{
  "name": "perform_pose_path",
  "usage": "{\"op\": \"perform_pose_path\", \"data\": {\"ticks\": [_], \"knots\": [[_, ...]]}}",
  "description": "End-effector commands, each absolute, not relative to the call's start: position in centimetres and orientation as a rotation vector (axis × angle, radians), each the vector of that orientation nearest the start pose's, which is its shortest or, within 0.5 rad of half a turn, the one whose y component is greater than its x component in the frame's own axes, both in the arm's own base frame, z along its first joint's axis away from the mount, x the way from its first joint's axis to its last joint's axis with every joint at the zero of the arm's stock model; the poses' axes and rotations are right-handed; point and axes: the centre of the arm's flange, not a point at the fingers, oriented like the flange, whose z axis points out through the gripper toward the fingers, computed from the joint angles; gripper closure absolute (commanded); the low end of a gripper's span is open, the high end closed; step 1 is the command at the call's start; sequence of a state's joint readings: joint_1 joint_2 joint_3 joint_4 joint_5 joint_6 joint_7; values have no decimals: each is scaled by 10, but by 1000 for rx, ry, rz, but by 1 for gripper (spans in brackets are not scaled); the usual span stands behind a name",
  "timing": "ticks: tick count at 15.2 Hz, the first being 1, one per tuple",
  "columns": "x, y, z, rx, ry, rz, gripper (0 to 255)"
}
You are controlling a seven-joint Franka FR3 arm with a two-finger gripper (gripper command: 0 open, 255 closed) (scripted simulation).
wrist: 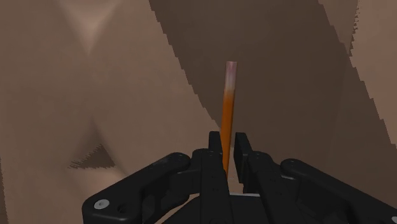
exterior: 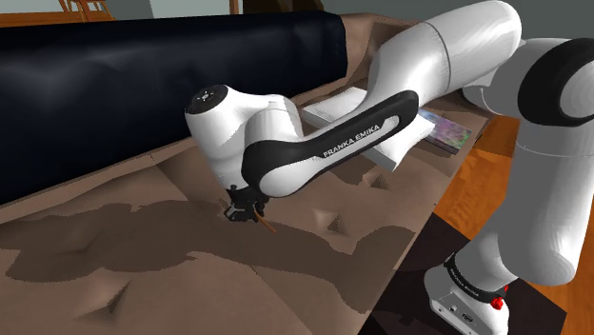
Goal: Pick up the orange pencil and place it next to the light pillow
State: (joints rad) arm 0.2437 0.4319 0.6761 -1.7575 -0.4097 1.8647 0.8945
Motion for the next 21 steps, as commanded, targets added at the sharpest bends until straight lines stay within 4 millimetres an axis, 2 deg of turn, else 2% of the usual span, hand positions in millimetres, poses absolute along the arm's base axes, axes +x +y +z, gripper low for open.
{"op": "perform_pose_path", "data": {"ticks": [1,21], "knots": [[427,452,361,-3362,-292,77,255],[427,452,467,-3362,-292,77,255]]}}
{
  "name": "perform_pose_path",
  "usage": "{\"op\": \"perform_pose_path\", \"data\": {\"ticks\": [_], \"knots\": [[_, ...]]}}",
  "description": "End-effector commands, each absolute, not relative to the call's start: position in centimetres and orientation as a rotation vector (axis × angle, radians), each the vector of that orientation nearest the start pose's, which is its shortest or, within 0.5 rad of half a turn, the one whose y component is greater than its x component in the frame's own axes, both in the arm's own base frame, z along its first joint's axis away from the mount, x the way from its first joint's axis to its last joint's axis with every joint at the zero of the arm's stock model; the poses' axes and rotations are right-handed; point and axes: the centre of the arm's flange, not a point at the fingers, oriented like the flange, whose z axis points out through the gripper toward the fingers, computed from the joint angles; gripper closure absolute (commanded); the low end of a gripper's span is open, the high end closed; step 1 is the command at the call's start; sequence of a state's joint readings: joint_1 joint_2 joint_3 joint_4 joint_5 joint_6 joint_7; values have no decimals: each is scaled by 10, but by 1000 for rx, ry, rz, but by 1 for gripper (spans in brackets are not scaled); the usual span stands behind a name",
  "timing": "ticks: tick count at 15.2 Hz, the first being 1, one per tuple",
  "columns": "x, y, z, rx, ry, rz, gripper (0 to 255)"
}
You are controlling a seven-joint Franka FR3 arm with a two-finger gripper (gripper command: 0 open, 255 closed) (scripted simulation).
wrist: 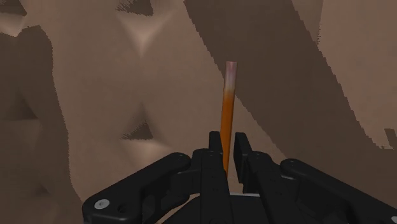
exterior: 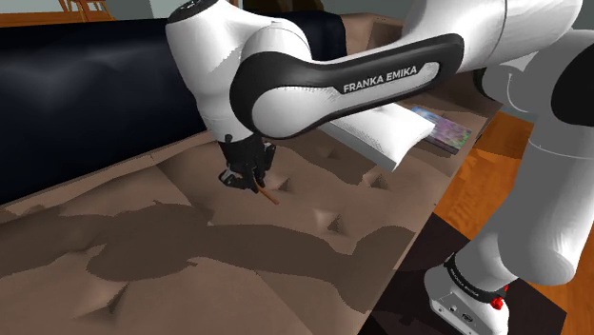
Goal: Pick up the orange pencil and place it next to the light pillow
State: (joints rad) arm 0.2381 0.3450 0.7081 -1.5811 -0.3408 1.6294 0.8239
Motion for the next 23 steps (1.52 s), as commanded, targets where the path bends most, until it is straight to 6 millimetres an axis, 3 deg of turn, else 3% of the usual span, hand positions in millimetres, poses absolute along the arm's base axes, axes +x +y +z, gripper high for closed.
{"op": "perform_pose_path", "data": {"ticks": [1,18,23], "knots": [[427,452,472,-3362,-292,77,255],[427,452,557,-3362,-292,77,255],[407,389,557,-3362,-292,77,255]]}}
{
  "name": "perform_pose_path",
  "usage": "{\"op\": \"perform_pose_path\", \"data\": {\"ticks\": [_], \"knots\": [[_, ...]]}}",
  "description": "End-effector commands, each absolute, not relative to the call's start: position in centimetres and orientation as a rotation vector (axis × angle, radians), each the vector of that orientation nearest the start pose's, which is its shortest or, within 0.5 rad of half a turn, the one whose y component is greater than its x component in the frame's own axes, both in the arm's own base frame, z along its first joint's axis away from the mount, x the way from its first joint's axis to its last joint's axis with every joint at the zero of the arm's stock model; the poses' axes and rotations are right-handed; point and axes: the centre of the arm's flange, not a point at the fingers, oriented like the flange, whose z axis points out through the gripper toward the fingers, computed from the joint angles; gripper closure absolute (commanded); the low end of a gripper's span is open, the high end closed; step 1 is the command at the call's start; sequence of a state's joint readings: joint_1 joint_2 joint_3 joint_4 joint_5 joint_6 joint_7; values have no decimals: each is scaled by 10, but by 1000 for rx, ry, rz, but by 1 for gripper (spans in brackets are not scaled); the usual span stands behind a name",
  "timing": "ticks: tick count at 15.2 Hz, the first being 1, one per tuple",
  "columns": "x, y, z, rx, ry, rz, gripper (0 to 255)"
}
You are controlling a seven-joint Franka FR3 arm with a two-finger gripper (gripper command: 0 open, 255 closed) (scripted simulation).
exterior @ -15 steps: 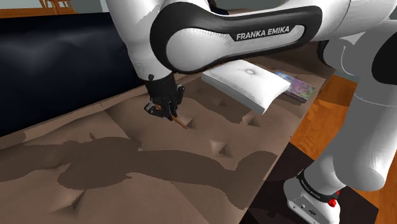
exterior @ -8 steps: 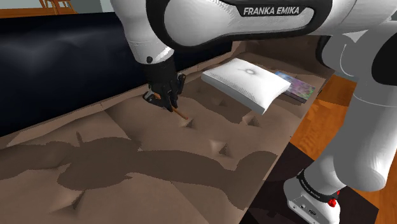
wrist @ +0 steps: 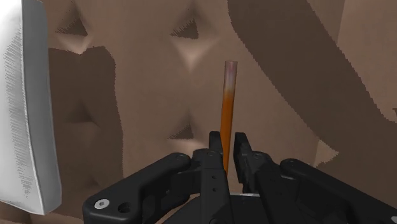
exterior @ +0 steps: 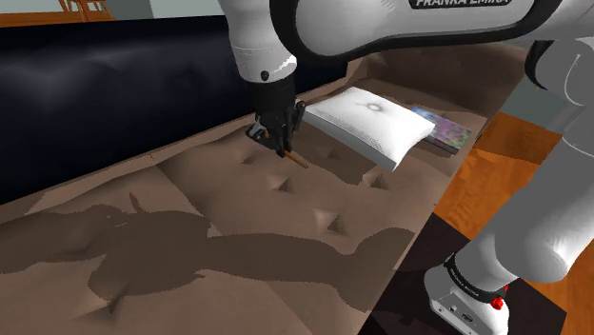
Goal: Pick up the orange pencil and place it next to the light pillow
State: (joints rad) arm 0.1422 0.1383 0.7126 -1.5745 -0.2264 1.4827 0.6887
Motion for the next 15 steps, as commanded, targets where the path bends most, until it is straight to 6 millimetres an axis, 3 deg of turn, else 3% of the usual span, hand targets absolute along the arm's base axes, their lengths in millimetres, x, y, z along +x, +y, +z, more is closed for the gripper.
{"op": "perform_pose_path", "data": {"ticks": [1,15], "knots": [[403,377,558,-3362,-292,77,255],[348,200,558,-3362,-292,77,255]]}}
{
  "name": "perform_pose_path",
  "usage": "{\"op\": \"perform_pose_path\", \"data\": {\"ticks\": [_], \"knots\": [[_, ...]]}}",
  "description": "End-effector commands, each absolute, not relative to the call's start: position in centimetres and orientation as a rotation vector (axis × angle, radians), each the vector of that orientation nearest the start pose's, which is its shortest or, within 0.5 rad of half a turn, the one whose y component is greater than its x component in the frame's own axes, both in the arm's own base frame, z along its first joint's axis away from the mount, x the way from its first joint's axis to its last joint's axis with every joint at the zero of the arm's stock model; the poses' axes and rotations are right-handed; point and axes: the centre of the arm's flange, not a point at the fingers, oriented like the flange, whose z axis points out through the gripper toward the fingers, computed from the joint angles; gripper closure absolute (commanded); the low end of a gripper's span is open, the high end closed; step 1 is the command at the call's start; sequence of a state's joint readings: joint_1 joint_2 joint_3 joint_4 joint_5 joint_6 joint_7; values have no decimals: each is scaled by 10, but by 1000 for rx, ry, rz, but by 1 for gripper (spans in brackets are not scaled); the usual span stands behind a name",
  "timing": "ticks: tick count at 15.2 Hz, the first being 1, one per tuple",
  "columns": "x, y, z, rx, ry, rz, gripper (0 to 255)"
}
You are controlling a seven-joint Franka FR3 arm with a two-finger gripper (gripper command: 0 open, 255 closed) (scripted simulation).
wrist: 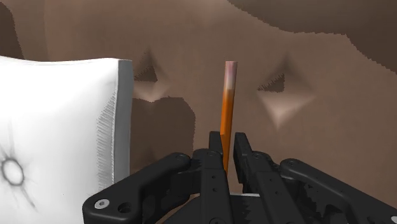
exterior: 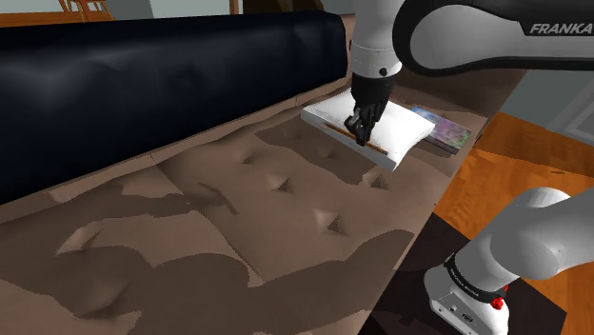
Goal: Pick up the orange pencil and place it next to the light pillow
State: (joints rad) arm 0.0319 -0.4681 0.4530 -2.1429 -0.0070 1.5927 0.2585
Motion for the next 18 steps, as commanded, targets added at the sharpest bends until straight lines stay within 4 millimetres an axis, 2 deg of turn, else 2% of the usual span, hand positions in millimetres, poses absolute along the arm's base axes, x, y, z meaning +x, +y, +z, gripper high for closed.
{"op": "perform_pose_path", "data": {"ticks": [1,18], "knots": [[344,188,558,-3362,-292,77,255],[277,-26,559,-3362,-292,77,255]]}}
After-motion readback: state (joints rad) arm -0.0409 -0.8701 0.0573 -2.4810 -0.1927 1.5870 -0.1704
